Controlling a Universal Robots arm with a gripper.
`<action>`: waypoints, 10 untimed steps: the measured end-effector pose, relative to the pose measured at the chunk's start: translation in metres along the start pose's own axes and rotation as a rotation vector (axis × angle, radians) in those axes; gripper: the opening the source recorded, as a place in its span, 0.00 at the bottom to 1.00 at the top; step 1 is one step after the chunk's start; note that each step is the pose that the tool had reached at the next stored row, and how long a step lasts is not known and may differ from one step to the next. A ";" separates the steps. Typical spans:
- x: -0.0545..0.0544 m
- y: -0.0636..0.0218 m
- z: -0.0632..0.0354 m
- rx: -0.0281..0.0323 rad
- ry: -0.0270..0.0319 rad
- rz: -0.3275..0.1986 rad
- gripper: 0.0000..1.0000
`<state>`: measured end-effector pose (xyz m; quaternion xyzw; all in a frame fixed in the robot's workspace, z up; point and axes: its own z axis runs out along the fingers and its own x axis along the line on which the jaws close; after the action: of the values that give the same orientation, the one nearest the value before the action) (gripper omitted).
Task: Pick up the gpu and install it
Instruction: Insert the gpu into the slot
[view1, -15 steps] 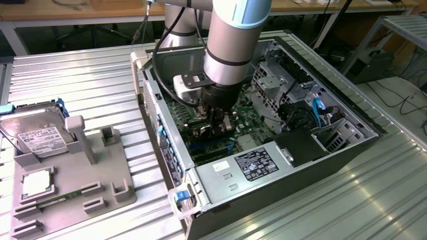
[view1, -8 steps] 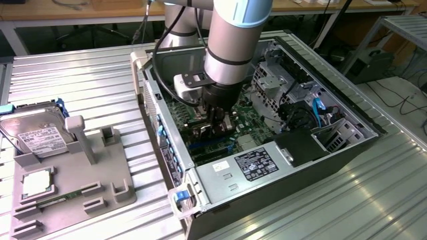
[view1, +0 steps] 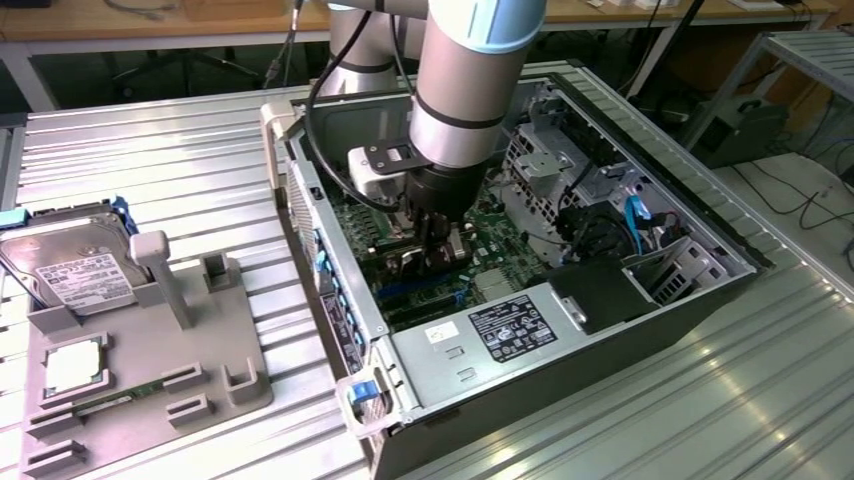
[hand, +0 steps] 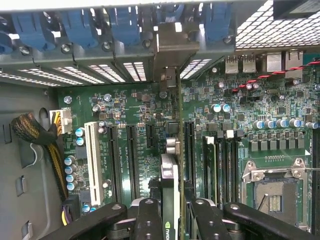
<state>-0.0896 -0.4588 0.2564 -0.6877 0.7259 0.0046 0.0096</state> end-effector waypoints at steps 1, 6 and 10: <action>0.001 -0.0001 0.0000 0.0000 0.0000 0.000 0.27; 0.001 -0.0001 0.0006 0.0000 0.0000 0.000 0.27; 0.001 0.0000 0.0024 -0.0007 0.0000 0.000 0.27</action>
<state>-0.0896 -0.4600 0.2539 -0.6877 0.7259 0.0049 0.0094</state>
